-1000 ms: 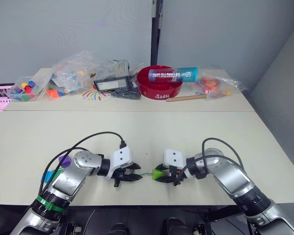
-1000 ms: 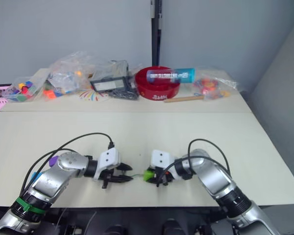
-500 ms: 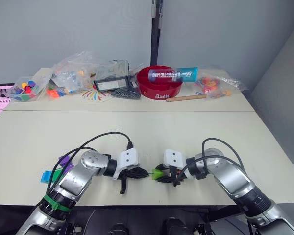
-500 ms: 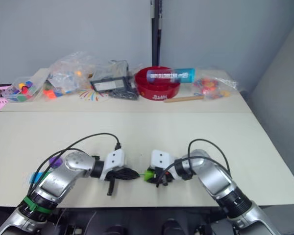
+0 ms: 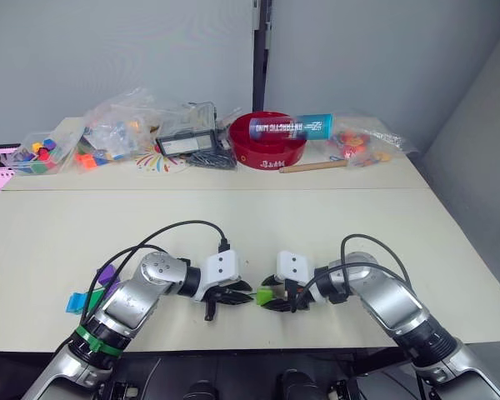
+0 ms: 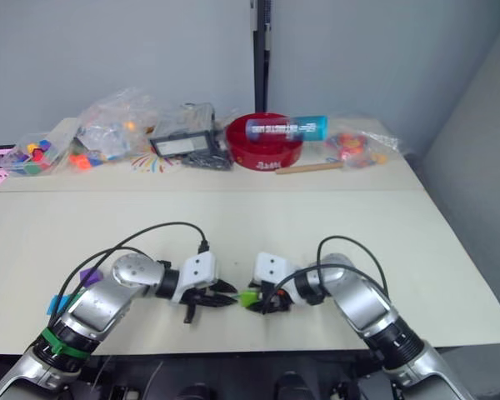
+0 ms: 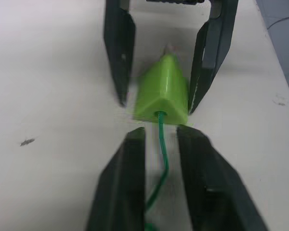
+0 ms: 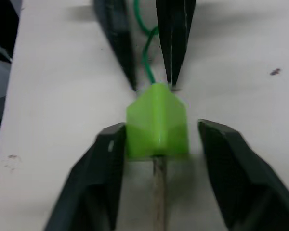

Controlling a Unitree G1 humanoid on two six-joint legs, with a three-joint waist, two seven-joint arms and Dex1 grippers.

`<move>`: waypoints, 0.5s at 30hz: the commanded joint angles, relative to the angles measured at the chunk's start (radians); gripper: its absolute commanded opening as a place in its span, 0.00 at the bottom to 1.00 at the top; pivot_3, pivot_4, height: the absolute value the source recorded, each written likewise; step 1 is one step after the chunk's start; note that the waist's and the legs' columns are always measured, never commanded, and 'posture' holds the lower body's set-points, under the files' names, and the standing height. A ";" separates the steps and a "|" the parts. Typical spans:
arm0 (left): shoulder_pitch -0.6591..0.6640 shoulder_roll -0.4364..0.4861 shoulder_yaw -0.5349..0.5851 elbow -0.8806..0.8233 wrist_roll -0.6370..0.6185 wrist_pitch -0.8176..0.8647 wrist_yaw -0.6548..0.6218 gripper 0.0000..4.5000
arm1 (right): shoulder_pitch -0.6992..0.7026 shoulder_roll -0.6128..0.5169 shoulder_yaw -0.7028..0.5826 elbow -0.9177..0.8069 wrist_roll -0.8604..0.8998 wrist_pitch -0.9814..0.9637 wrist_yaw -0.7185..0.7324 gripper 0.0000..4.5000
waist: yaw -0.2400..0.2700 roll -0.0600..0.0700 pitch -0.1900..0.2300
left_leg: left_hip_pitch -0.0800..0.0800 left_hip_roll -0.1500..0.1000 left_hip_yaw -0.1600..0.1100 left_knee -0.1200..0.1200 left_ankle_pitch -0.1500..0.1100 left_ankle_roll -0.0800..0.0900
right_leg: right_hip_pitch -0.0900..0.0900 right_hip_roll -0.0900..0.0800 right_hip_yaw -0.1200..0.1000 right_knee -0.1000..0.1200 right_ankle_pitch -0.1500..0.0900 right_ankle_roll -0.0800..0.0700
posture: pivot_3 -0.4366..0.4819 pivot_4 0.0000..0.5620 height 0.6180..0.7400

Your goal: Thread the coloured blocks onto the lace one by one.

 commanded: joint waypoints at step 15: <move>-0.085 -0.130 -0.090 0.083 0.071 -0.092 0.033 0.92 | 0.232 -0.100 -0.198 -0.182 0.108 -0.009 -0.086 1.00 | 0.007 0.000 0.000 | -0.002 -0.002 0.000 0.000 0.000 0.000 | -0.001 -0.001 0.000 -0.001 0.000 0.001 | 0.48 0.27 0.92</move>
